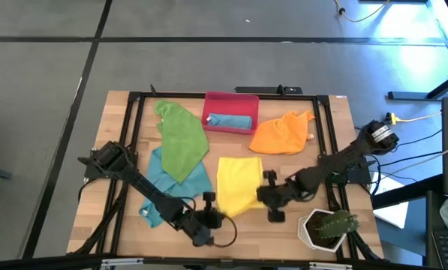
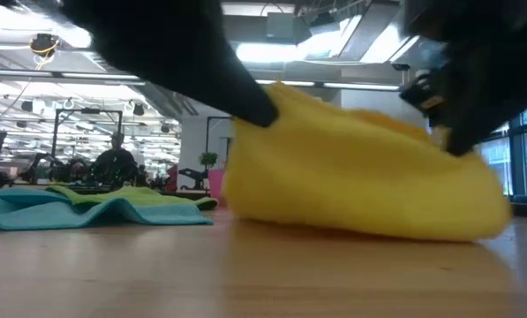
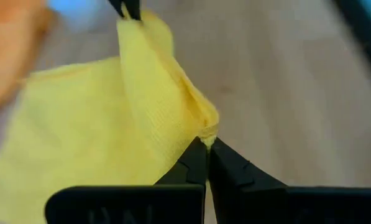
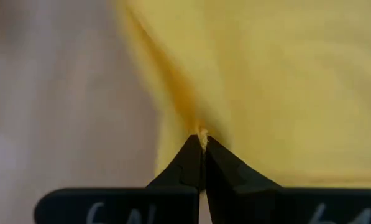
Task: Roll microfiber towels into tight, uniform cylinder then place into a basket
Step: Fold the yellow microfiber towel
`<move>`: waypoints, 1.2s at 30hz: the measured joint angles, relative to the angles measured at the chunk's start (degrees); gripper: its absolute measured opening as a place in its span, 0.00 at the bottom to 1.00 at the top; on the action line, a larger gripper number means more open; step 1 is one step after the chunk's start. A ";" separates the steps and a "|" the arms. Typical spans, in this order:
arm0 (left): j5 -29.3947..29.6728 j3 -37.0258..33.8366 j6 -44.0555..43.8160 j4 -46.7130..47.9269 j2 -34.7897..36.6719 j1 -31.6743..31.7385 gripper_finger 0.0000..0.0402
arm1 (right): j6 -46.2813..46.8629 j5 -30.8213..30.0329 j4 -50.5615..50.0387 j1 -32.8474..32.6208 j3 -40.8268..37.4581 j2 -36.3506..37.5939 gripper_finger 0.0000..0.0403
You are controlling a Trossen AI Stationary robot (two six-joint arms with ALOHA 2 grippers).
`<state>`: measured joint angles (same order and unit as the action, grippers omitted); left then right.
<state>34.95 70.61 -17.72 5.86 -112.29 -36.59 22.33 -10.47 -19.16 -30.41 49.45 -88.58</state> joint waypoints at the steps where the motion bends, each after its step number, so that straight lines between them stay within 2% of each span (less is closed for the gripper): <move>1: -1.55 0.00 -0.71 -0.08 -0.02 -0.56 0.00 | -0.04 0.75 1.11 -1.69 0.00 0.00 0.02; 5: -3.44 0.29 -3.01 -0.01 -0.04 -2.51 0.00 | 0.12 1.57 5.09 -7.48 0.00 0.00 0.02; 8: -2.98 0.91 -3.12 -0.06 -0.04 -3.00 0.00 | 1.69 -0.12 5.67 -8.86 0.00 0.00 0.02; 14: 1.76 0.92 -0.78 2.95 0.64 -1.08 0.00 | 3.16 -7.90 0.66 -7.19 0.00 0.37 0.02; 19: 6.91 0.97 0.24 10.04 1.87 2.87 0.00 | 5.53 -16.87 -7.17 -3.93 -0.02 1.27 0.02; 22: 7.42 0.92 0.25 14.47 2.15 5.87 0.00 | 5.84 -20.78 -9.19 -1.82 -0.04 1.44 0.02; 26: 7.39 0.90 0.24 18.38 2.19 9.22 0.00 | 4.85 -21.41 -9.45 1.44 -0.07 1.42 0.02; 30: 7.25 0.90 0.27 18.49 2.19 11.63 0.00 | 3.83 -21.43 -9.61 4.13 -0.07 1.40 0.02; 36: 2.46 0.90 0.57 16.86 2.19 11.25 0.00 | 2.80 -20.71 -9.07 3.02 -0.07 1.40 0.02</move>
<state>37.41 71.50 -17.16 22.72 -110.10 -25.34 25.14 -31.18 -28.23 -27.39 49.39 -87.18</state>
